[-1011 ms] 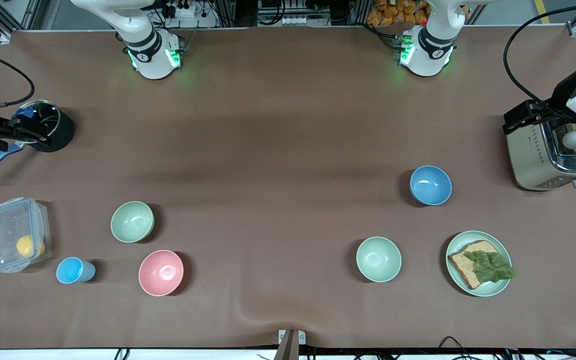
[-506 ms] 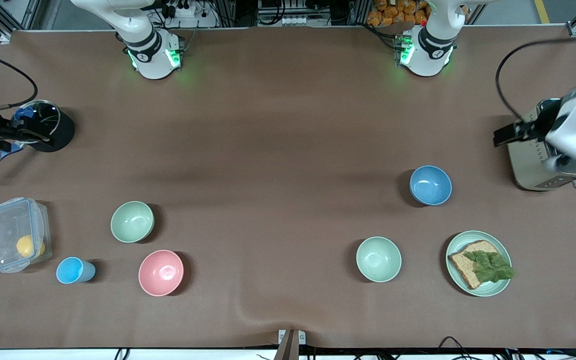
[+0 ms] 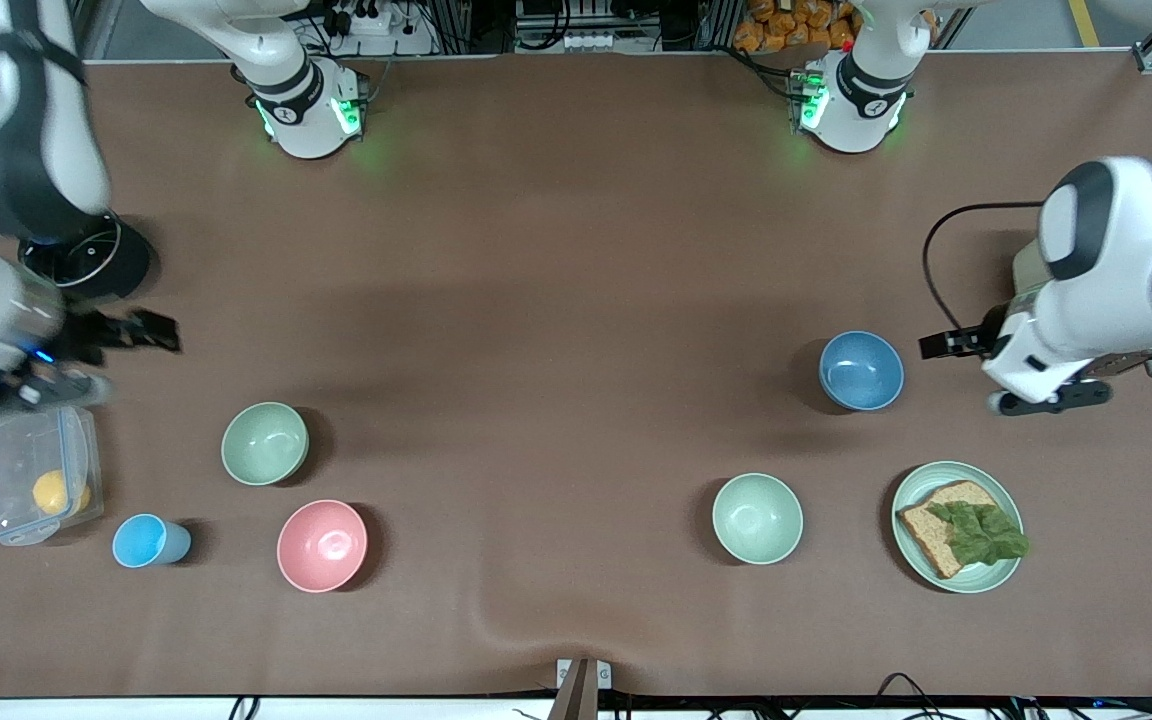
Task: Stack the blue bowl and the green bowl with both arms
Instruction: 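Reach the left gripper to the blue bowl while the right gripper reaches the green bowl, then grasp the blue bowl with the left gripper while the right gripper grasps the green bowl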
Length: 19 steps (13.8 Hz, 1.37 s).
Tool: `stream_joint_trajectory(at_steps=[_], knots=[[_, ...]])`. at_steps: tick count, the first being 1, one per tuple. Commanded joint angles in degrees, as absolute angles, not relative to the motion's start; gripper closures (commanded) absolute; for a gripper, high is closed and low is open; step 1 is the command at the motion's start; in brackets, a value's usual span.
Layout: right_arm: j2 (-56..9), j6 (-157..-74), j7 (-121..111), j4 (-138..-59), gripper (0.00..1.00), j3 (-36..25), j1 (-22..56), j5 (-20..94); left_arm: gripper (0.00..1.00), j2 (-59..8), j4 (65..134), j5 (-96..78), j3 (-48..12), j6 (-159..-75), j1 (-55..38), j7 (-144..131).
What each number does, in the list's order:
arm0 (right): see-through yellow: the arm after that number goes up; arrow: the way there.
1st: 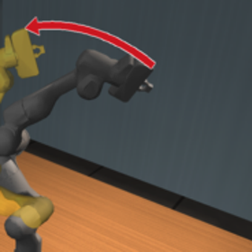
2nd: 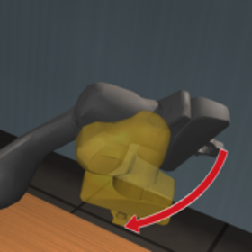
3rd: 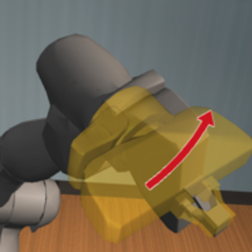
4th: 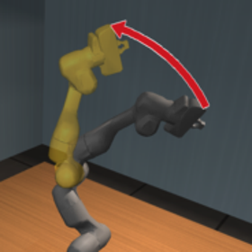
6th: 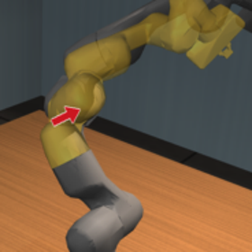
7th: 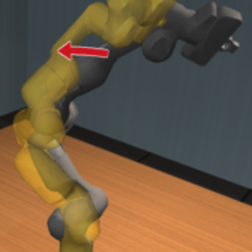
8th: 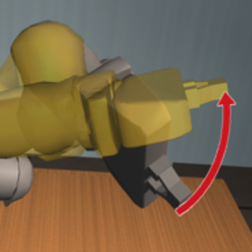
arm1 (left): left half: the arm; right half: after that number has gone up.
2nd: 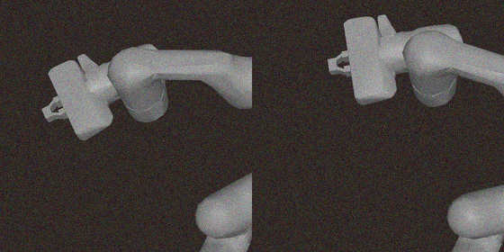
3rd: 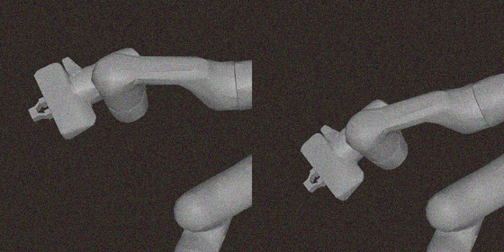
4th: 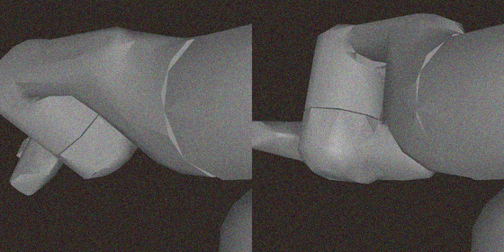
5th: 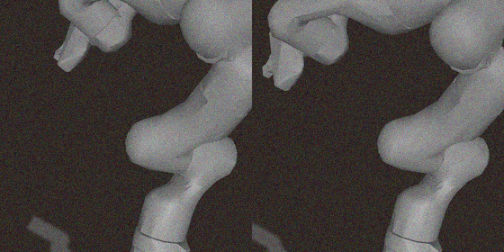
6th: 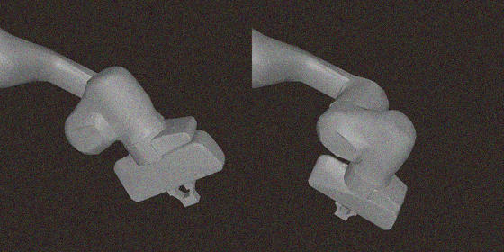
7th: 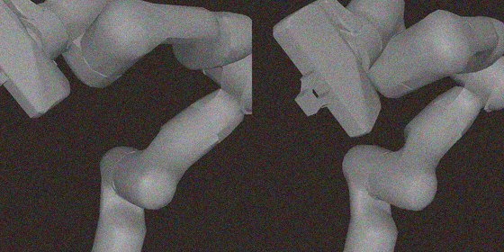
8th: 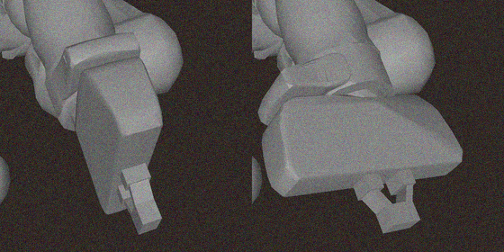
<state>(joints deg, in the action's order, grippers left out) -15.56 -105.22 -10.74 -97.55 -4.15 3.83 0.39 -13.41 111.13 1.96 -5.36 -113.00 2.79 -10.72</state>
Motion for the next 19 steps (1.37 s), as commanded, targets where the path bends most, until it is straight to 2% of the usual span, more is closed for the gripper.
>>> stream_joint_trajectory(at_steps=[1,2,5,7,10,11,14,17,18,19], knots=[[-23.79,-111.95,-10.63,-99.23,0.0,-4.22,2.64,6.55,0.0,-13.0,120.83,2.99,-5.8,-123.89,5.78,-8.88],[-26.69,-114.93,-10.72,-99.23,0.0,-4.22,2.64,9.81,0.0,-14.57,121.89,2.9,-5.89,-126.45,6.24,-7.66],[-34.34,-125.12,-11.85,-99.23,0.0,-4.31,2.73,10.2,0.0,-18.01,121.38,2.02,-5.98,-127.88,6.77,-7.29],[-35.16,-126.21,-17.73,-99.23,0.0,-4.39,1.07,10.19,0.0,-18.89,121.29,2.02,-6.06,-128.41,6.59,-7.29],[-35.07,-126.12,-18.46,-99.14,0.0,-4.39,0.88,10.2,0.15,-20.56,120.59,2.02,-6.06,-128.58,6.42,-7.29],[-34.89,-126.04,-18.46,-99.14,0.0,-4.39,0.97,10.2,0.23,-21.44,120.24,2.02,-6.06,-128.76,6.42,-7.29],[-34.45,-125.42,-17.93,-98.27,0.0,-4.39,1.67,10.2,0.58,-21.71,120.23,2.02,-6.06,-128.76,6.15,-7.29],[-34.45,-123.93,-18.46,-95.37,0.0,-4.39,1.58,8.62,0.88,-22.67,119.71,1.85,-6.15,-128.76,6.06,-7.73],[-34.54,-123.93,-18.54,-95.27,0.0,-4.39,1.58,7.92,0.98,-22.76,119.71,1.85,-6.15,-128.76,6.06,-7.91],[-34.72,-123.93,-18.72,-95.27,0.0,-4.39,1.5,7.82,1.0,-22.76,119.71,1.85,-6.15,-128.76,5.98,-8.17]])
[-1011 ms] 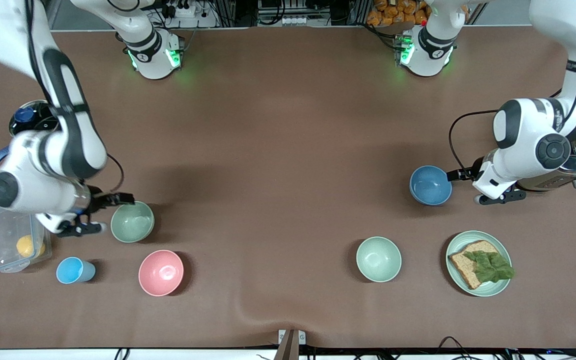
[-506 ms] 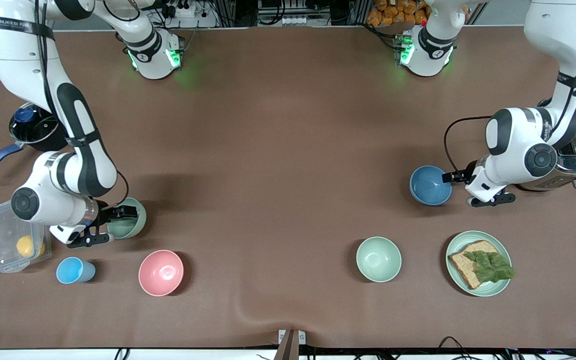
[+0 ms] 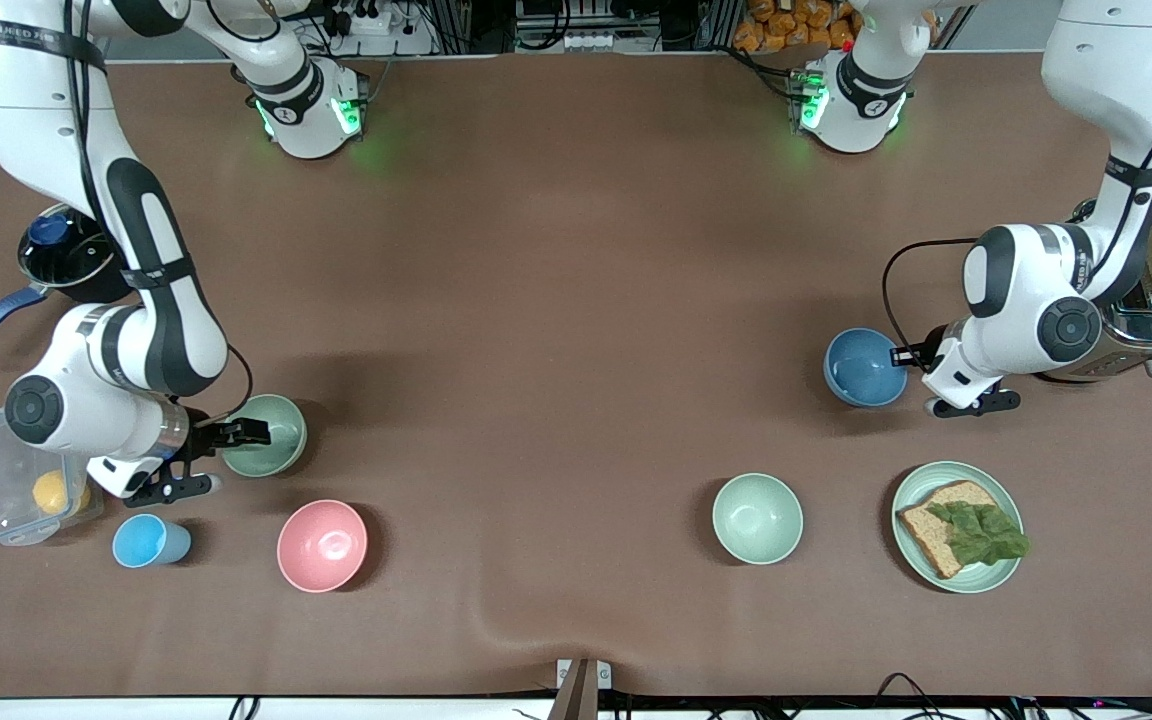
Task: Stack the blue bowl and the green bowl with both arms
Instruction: 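Grasp the blue bowl with the left gripper while the right gripper grasps the green bowl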
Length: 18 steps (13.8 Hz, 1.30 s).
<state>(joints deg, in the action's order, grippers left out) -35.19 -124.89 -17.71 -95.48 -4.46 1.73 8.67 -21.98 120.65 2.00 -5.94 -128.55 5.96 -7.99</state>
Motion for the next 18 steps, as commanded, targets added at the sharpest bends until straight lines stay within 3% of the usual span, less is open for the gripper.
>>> stream_joint_trajectory(at_steps=[1,6,7,8,9,10,18], knots=[[-35.06,-124.27,-18.81,-95.36,0.0,-4.39,1.41,7.82,1.0,-22.76,119.71,1.15,-6.24,-128.76,5.98,-8.26],[-37.7,-126.56,-18.81,-95.89,0.0,-4.39,1.41,7.82,1.0,-22.68,119.18,0.97,-6.77,-128.67,5.98,-8.26],[-37.97,-127.17,-18.81,-95.98,0.05,-4.39,1.23,7.82,1.0,-22.68,118.92,0.97,-6.85,-128.5,5.98,-8.26],[-38.32,-127.61,-18.81,-95.98,0.46,-4.39,1.32,7.82,1.0,-22.33,118.92,0.88,-7.38,-128.32,6.15,-8.17],[-38.41,-127.7,-18.81,-95.98,0.8,-4.39,1.41,7.82,1.0,-22.15,118.65,0.79,-7.47,-128.15,6.15,-8.17],[-38.41,-127.71,-18.81,-95.98,1.0,-4.39,1.32,7.91,1.0,-21.89,118.57,0.79,-7.56,-128.06,6.15,-8.09],[-35.87,-123.76,-16.36,-96.59,1.0,-4.31,5.88,8.35,1.0,-17.23,116.29,0.09,-11.15,-121.4,6.42,-8.61]])
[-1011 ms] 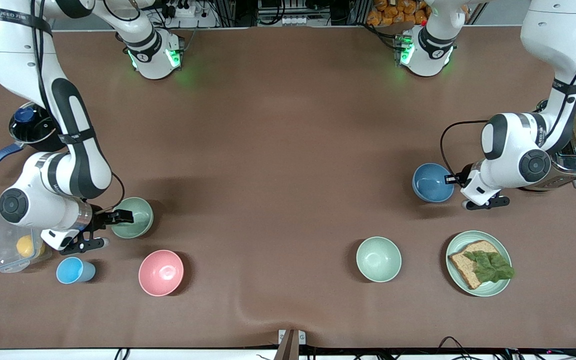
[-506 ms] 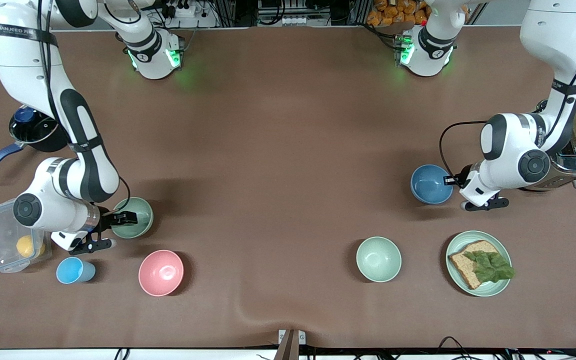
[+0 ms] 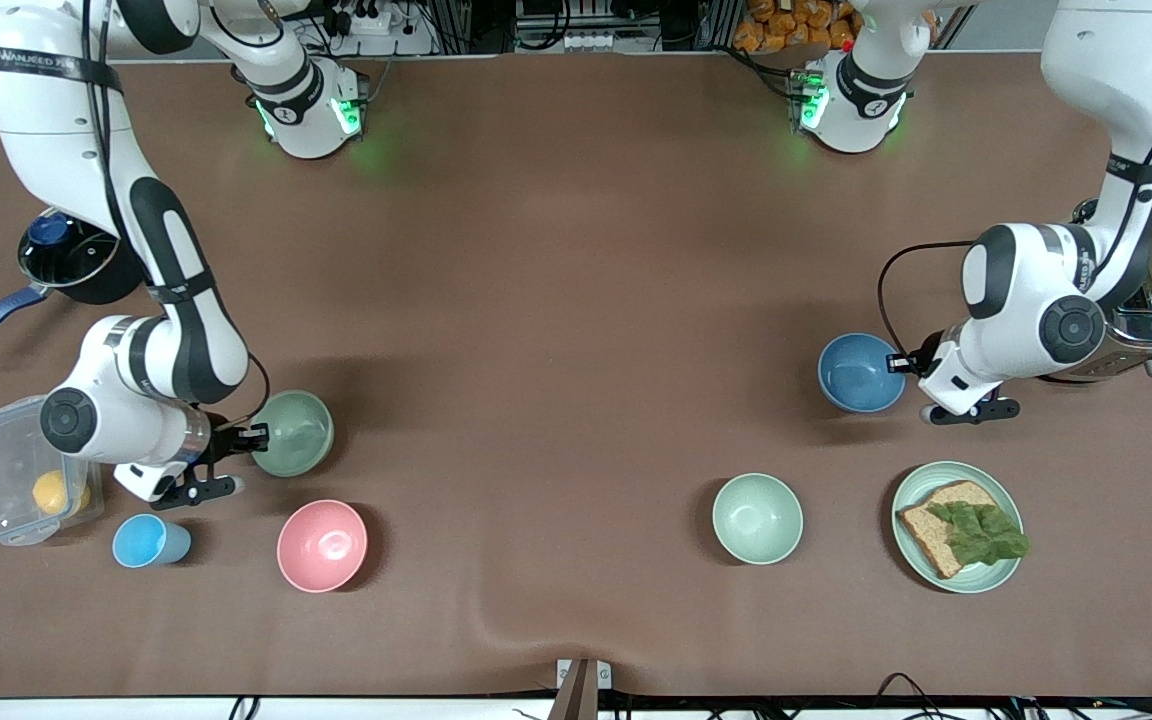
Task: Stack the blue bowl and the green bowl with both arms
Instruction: 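Slide the green bowl with the right gripper toward the blue bowl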
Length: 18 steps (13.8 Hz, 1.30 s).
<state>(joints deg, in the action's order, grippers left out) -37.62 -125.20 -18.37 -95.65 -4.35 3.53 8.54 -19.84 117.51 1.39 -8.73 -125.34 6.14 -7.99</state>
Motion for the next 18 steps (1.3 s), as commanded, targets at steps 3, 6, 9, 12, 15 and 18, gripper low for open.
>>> stream_joint_trajectory(at_steps=[3,6,9,12,15,18], knots=[[-33.93,-121.82,-3.83,-96.5,1.0,-3.7,11.67,8.96,1.0,-17.14,111.2,-0.09,-13.34,-115.16,6.5,-10.28],[-34.1,-122.61,8.84,-94.32,1.0,-2.02,17.38,15.79,1.0,-17.14,106.1,-0.09,-15.02,-109.18,6.33,-12.74],[-35.5,-128.73,18.69,-93.43,1.0,-2.11,24.68,21.87,1.0,-17.05,104.33,-0.96,-17.48,-106.79,6.68,-12.83],[-37.87,-133.67,25.82,-93.43,1.0,-2.11,29.78,21.89,1.0,-16.79,103.89,-3.69,-18.02,-106.44,6.42,-14.06],[-39.28,-136.14,29.09,-93.43,0.85,-2.11,32.16,21.88,1.0,-17.14,101.96,-4.04,-20.21,-106.35,6.24,-18.0],[-38.33,-135.88,33.81,-93.43,0.0,-2.2,32.08,21.88,1.0,-17.75,100.64,-4.04,-21.62,-106.35,5.89,-21.35]])
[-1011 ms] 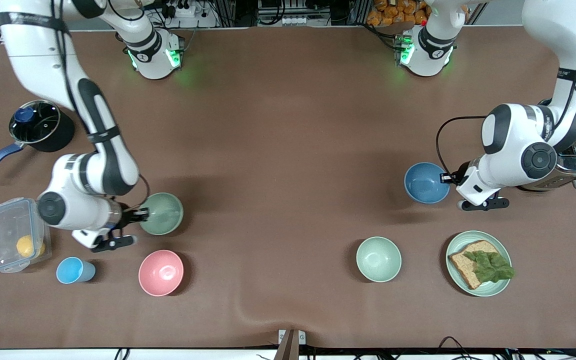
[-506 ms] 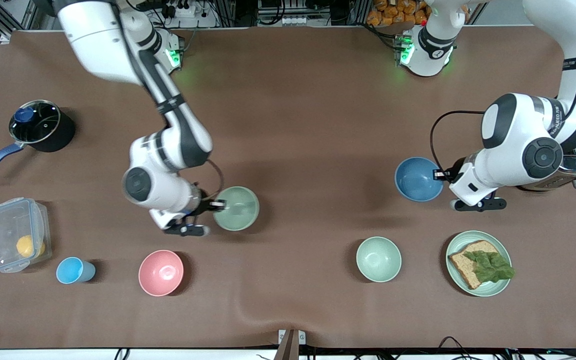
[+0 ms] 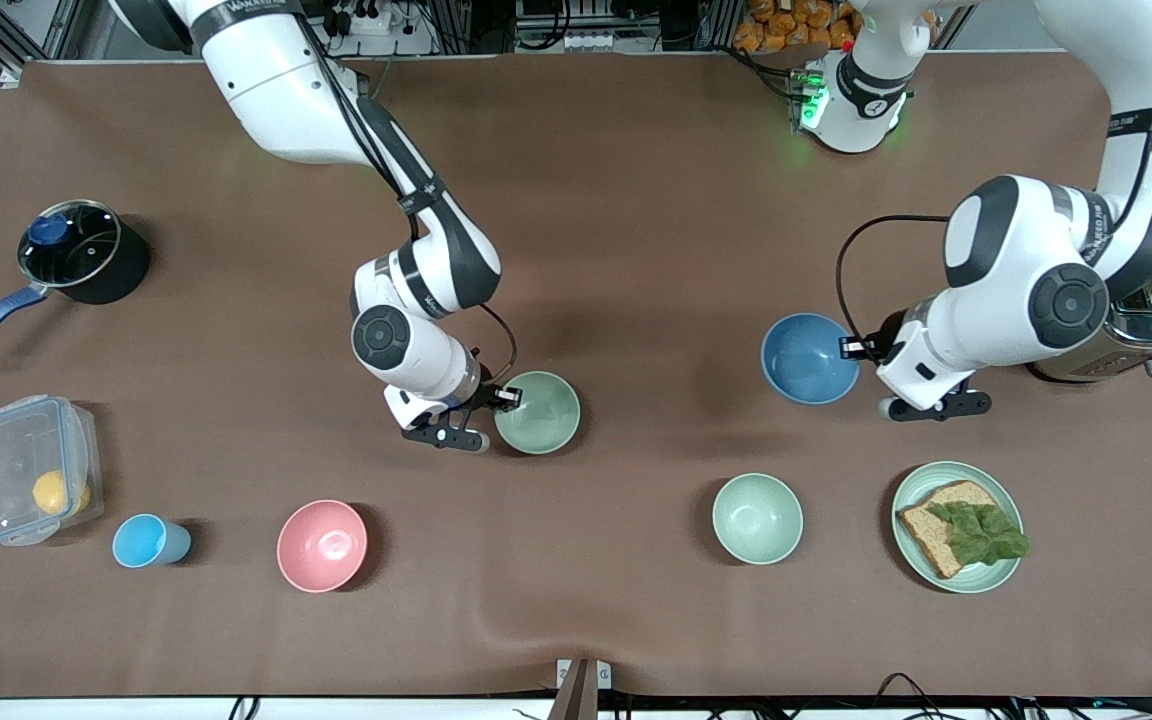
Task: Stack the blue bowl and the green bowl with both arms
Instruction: 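Slide the green bowl with the right gripper toward the blue bowl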
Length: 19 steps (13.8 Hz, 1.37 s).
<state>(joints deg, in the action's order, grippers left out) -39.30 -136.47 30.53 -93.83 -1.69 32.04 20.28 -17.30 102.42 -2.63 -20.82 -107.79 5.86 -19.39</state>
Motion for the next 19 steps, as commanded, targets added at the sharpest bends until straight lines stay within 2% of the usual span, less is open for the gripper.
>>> stream_joint_trajectory(at_steps=[1,5,9,13,19], knots=[[-37.02,-135.44,38.28,-93.43,0.0,-2.46,31.73,21.8,1.0,-17.84,100.37,-4.04,-21.88,-106.35,5.28,-22.58],[-35.07,-131.05,53.3,-92.2,0.0,-2.64,26.11,21.97,1.0,-18.89,98.71,-4.04,-21.88,-106.35,2.03,-27.85],[-38.49,-132.8,72.13,-92.2,0.0,-4.22,27.07,21.71,1.0,-19.86,97.47,-4.04,-21.88,-106.35,0.35,-30.5],[-42.7,-139.56,83.47,-91.5,0.0,-4.22,30.31,24.25,1.0,-19.86,97.47,-4.13,-21.88,-106.44,-0.26,-31.29],[-44.74,-139.83,85.25,-89.21,0.0,-4.31,31.55,23.73,1.0,-20.3,97.38,-4.66,-21.88,-106.7,-1.58,-33.13]])
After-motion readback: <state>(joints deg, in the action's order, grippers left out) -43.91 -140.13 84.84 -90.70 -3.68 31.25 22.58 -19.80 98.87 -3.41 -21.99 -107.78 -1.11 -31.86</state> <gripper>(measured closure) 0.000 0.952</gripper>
